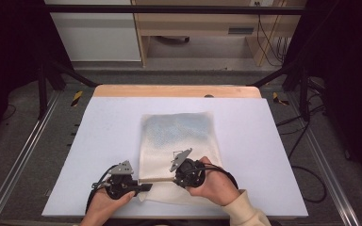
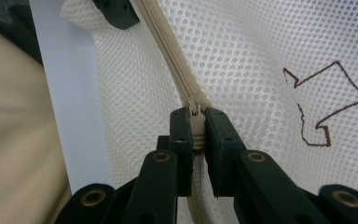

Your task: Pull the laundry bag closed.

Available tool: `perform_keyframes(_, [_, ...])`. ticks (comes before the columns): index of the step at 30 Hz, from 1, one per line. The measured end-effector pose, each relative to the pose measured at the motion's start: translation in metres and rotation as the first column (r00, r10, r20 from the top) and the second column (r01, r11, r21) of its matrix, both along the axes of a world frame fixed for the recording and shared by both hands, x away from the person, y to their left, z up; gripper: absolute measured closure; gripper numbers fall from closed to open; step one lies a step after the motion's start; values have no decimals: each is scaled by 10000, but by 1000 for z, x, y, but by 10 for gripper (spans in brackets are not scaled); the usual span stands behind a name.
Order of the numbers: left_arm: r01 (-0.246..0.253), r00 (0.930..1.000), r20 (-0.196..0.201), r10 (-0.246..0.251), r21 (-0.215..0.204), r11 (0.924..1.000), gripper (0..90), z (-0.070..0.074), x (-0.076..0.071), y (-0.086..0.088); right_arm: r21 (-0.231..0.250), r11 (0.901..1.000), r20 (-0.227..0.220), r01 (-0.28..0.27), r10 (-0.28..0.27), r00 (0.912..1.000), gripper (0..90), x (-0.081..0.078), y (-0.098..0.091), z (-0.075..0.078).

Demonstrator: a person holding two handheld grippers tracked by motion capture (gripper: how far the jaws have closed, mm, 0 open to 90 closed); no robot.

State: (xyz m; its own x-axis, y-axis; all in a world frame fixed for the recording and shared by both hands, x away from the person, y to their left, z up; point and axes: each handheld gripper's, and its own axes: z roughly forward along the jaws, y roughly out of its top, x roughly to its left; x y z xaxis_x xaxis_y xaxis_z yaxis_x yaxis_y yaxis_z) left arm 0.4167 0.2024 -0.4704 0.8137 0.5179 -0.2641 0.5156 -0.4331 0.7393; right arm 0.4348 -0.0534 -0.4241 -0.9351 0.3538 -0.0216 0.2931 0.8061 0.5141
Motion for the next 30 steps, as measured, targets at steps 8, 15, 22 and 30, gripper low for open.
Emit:
perform_keyframes(8, [76,9999,70,-76,-3,10000,852,0,0,-3,-39,10000,72,90,-90,9999,819,-1,-5,2])
perform_keyframes(15, [192,9992,353,-197,154,9997,852,1,-1,-12,-81,9996,132,254,-252,9996,819,0,-12,2])
perform_keyframes(22, [136,9989,446,-153,371,9992,852,-2,-1,-16,-87,9993,71,363,-363,9993,819,-1,-16,-1])
perform_keyframes(30, [134,9990,412,-149,364,9992,852,-1,-1,-15,-17,9994,70,345,-345,9994,819,-2,-16,-1])
